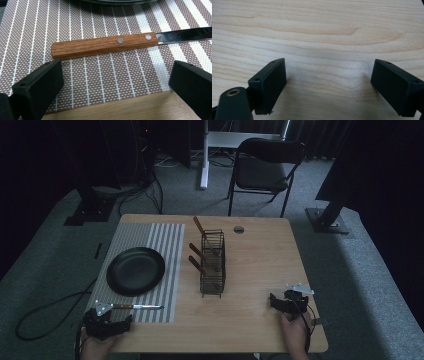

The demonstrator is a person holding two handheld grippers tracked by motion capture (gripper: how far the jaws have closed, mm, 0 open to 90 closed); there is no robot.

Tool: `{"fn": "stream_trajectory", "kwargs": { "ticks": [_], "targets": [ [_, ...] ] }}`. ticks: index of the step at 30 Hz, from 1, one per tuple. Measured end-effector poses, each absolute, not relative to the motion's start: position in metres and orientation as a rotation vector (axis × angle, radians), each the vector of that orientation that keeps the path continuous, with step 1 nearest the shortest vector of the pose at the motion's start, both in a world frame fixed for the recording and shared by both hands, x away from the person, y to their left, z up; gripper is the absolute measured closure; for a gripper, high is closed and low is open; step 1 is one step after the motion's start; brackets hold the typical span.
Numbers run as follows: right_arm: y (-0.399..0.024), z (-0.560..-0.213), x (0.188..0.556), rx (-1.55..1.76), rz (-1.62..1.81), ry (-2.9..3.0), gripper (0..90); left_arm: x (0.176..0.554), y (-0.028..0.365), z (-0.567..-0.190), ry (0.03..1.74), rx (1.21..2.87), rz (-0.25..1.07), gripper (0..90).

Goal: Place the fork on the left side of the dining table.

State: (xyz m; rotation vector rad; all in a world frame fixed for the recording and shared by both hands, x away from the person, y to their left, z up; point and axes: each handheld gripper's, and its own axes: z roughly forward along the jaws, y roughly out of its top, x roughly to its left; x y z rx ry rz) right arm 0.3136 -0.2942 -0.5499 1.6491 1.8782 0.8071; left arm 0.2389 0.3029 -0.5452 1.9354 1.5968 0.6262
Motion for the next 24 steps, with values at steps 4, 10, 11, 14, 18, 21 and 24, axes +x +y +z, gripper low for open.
{"fn": "stream_trajectory", "kwargs": {
  "ticks": [4, 10, 11, 14, 18, 21, 24],
  "targets": [
    [-0.2941, -0.5499, 0.3135, 1.651, 0.807, 1.877, 12.7, 0.2390, 0.3030, -0.5448, 1.600, 1.939, 0.624, 0.0],
    [-0.2942, -0.5499, 0.3129, 1.653, 0.805, 1.873, 12.7, 0.2400, 0.3034, -0.5441, 1.596, 1.953, 0.613, 0.0],
    [-0.2942, -0.5499, 0.3129, 1.653, 0.805, 1.873, 12.7, 0.2400, 0.3034, -0.5441, 1.596, 1.953, 0.613, 0.0],
    [-0.2941, -0.5501, 0.3126, 1.654, 0.806, 1.871, 12.7, 0.2408, 0.3034, -0.5435, 1.598, 1.959, 0.607, 0.0],
    [-0.2941, -0.5501, 0.3126, 1.655, 0.805, 1.870, 12.7, 0.2401, 0.3037, -0.5440, 1.593, 1.957, 0.611, 0.0],
    [-0.2941, -0.5501, 0.3122, 1.656, 0.804, 1.868, 12.7, 0.2413, 0.3029, -0.5425, 1.607, 1.964, 0.605, 0.0],
    [-0.2941, -0.5501, 0.3121, 1.656, 0.804, 1.868, 12.7, 0.2410, 0.3044, -0.5410, 1.619, 1.950, 0.600, 3.3]
  ]
}}
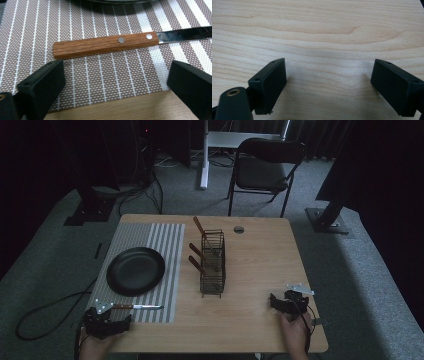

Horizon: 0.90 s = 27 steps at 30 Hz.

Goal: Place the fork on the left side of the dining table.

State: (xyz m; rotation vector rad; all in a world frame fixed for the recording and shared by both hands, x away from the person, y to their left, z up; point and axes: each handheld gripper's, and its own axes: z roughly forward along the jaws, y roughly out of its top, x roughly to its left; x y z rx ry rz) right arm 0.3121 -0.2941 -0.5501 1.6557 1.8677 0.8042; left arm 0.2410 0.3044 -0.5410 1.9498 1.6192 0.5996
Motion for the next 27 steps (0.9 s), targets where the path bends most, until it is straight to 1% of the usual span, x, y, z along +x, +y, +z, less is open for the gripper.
{"fn": "stream_trajectory", "kwargs": {
  "ticks": [5, 8, 17, 27],
  "targets": [
    [-0.294, -0.550, 0.312, 1.656, 0.805, 1.867, 12.7, 0.240, 0.305, -0.539, 1.625, 1.955, 0.576, 3.3],
    [-0.294, -0.550, 0.312, 1.656, 0.804, 1.867, 12.7, 0.240, 0.307, -0.537, 1.627, 1.939, 0.536, 3.3],
    [-0.294, -0.550, 0.312, 1.656, 0.804, 1.867, 12.7, 0.236, 0.299, -0.527, 1.568, 1.956, 0.556, 3.4],
    [-0.294, -0.550, 0.312, 1.656, 0.804, 1.867, 12.7, 0.249, 0.288, -0.515, 1.504, 1.957, 0.530, 3.4]
  ]
}}
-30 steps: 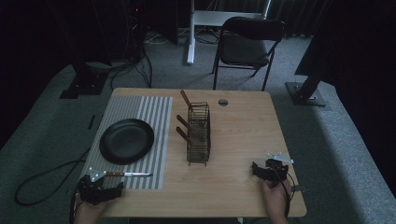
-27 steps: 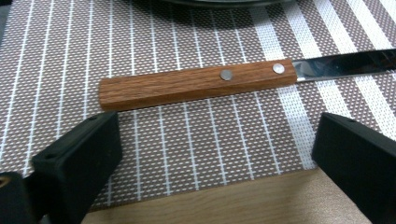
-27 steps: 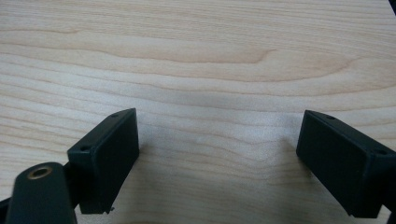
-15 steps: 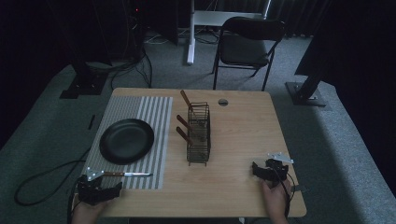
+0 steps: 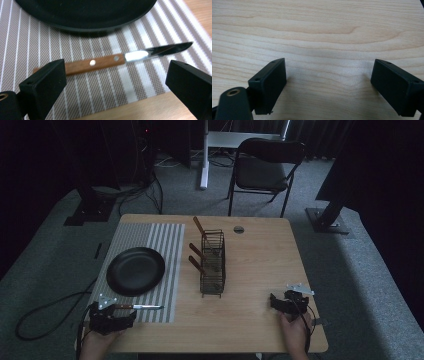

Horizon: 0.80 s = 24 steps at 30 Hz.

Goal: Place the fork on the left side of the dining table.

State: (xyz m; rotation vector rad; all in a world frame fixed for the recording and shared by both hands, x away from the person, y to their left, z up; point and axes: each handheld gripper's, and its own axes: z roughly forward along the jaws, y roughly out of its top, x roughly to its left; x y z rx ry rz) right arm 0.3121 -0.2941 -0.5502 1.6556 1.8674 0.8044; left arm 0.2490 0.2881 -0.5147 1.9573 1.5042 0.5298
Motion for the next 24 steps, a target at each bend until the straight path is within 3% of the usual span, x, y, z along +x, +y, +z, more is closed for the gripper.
{"fn": "stream_trajectory", "kwargs": {
  "ticks": [24],
  "targets": [
    [-0.294, -0.550, 0.312, 1.652, 0.805, 1.869, 12.8, 0.311, 0.259, -0.465, 1.331, 1.942, 0.542, 4.5]
  ]
}}
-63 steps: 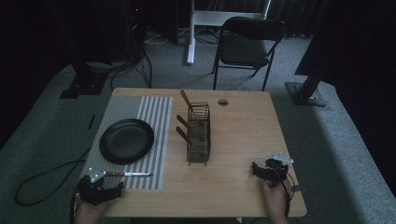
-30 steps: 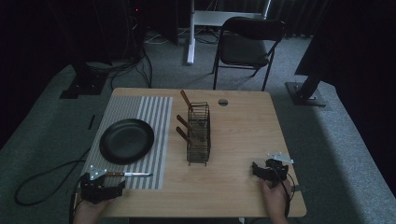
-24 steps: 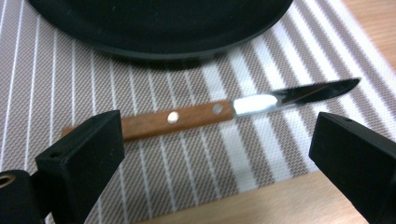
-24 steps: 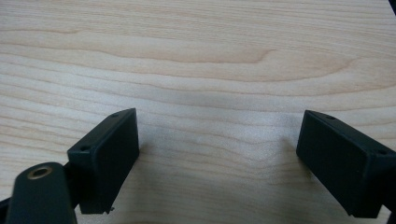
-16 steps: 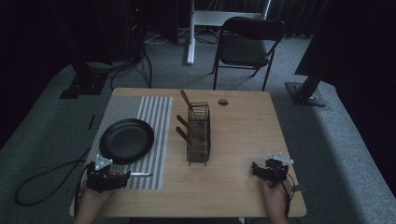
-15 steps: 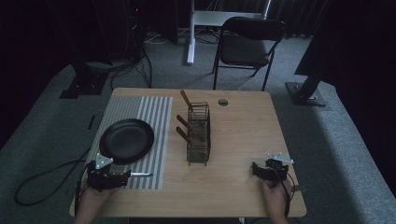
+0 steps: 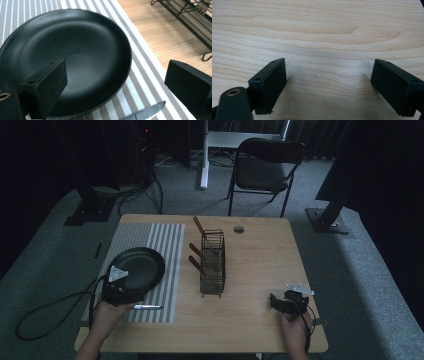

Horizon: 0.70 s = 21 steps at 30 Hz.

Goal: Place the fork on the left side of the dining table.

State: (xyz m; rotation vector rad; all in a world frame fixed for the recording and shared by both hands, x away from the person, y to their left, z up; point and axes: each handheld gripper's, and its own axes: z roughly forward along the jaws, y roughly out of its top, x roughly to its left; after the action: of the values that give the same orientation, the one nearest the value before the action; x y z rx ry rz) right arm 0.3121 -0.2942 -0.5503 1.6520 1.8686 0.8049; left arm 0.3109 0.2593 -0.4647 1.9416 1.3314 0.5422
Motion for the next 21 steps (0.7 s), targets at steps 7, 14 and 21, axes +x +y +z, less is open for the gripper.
{"fn": "stream_trajectory", "kwargs": {
  "ticks": [7, 14, 21],
  "targets": [
    [-0.294, -0.550, 0.312, 1.653, 0.805, 1.867, 12.8, 0.327, 0.254, -0.453, 1.306, 1.920, 0.516, 4.5],
    [-0.294, -0.550, 0.312, 1.656, 0.804, 1.866, 12.8, 0.351, 0.240, -0.436, 1.279, 1.947, 0.524, 4.5],
    [-0.294, -0.550, 0.312, 1.655, 0.804, 1.864, 12.9, 0.375, 0.224, -0.413, 1.239, 1.947, 0.553, 4.5]
  ]
}}
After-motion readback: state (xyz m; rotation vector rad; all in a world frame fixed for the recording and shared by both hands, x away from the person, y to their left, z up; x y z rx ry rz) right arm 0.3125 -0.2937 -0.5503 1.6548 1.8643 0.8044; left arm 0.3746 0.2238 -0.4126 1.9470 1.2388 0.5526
